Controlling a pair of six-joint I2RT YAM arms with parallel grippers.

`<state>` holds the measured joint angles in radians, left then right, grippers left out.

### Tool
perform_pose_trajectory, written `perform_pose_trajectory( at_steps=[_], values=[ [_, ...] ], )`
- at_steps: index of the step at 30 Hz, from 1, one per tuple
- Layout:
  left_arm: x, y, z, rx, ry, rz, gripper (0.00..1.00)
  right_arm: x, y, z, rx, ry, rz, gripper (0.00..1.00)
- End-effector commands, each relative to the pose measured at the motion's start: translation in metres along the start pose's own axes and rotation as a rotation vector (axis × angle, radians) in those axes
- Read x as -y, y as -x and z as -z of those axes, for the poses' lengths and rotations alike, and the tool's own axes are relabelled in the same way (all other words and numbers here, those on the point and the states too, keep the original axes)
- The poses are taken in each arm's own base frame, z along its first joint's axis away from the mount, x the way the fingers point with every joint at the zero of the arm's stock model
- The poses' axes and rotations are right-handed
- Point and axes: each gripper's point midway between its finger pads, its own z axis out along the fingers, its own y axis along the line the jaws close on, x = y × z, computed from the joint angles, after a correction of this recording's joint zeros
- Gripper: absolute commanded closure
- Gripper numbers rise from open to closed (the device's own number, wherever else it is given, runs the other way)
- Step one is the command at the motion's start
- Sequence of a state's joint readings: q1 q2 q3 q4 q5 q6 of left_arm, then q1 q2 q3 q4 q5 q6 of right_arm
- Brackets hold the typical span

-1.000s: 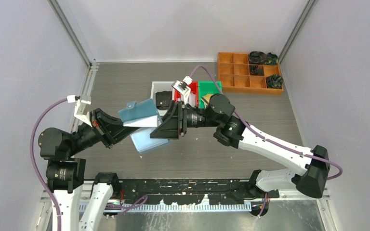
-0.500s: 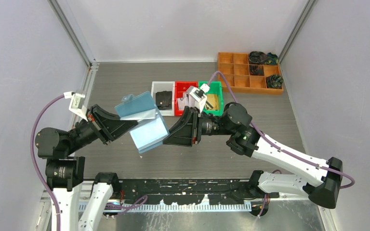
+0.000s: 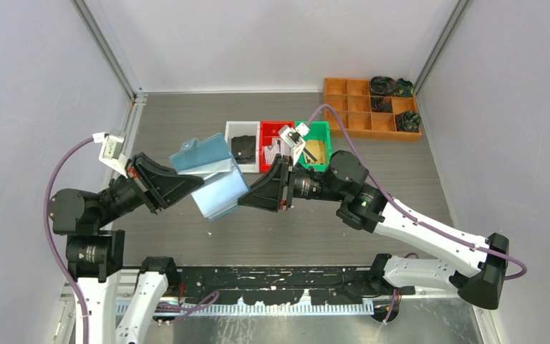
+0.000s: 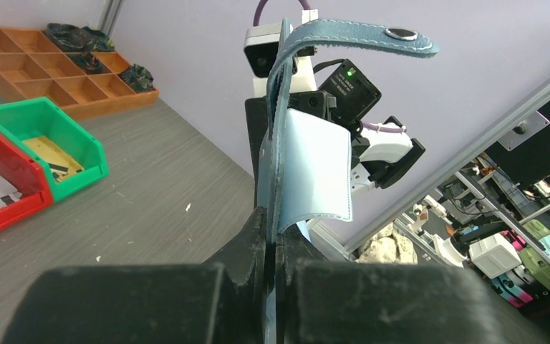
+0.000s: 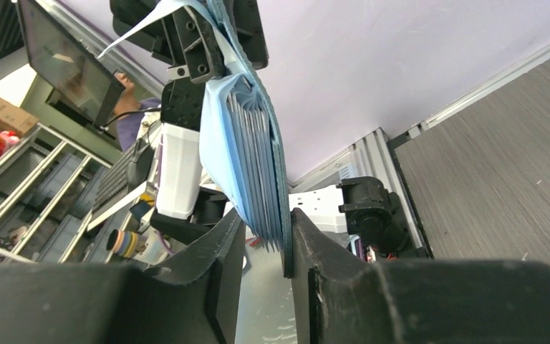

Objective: Take the credit cards out of the card holder
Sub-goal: Open the card holder.

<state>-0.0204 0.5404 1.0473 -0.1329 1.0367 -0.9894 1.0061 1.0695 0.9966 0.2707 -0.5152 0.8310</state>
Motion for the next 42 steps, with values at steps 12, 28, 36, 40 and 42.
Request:
perform_pose_trajectory(
  at_steps=[12, 28, 36, 40, 42],
  values=[
    [0.022, 0.011, -0.001, 0.002, -0.064, -0.045, 1.0, -0.025, 0.059, -0.015, 0.175, 0.018, 0.129, 0.68],
    [0.021, 0.0, 0.0, -0.048, -0.094, 0.007, 1.0, -0.021, 0.08, -0.031, 0.25, 0.018, 0.122, 0.49],
    [0.022, -0.002, 0.001, -0.061, -0.108, 0.008, 1.0, -0.049, 0.093, -0.032, 0.299, 0.148, 0.092, 0.41],
    [0.022, -0.003, 0.001, -0.067, -0.11, 0.009, 1.0, -0.056, 0.093, -0.033, 0.295, 0.188, 0.065, 0.44],
    [0.023, -0.003, 0.001, -0.066, -0.112, 0.005, 1.0, -0.056, 0.092, -0.034, 0.286, 0.197, 0.047, 0.51]
  ],
)
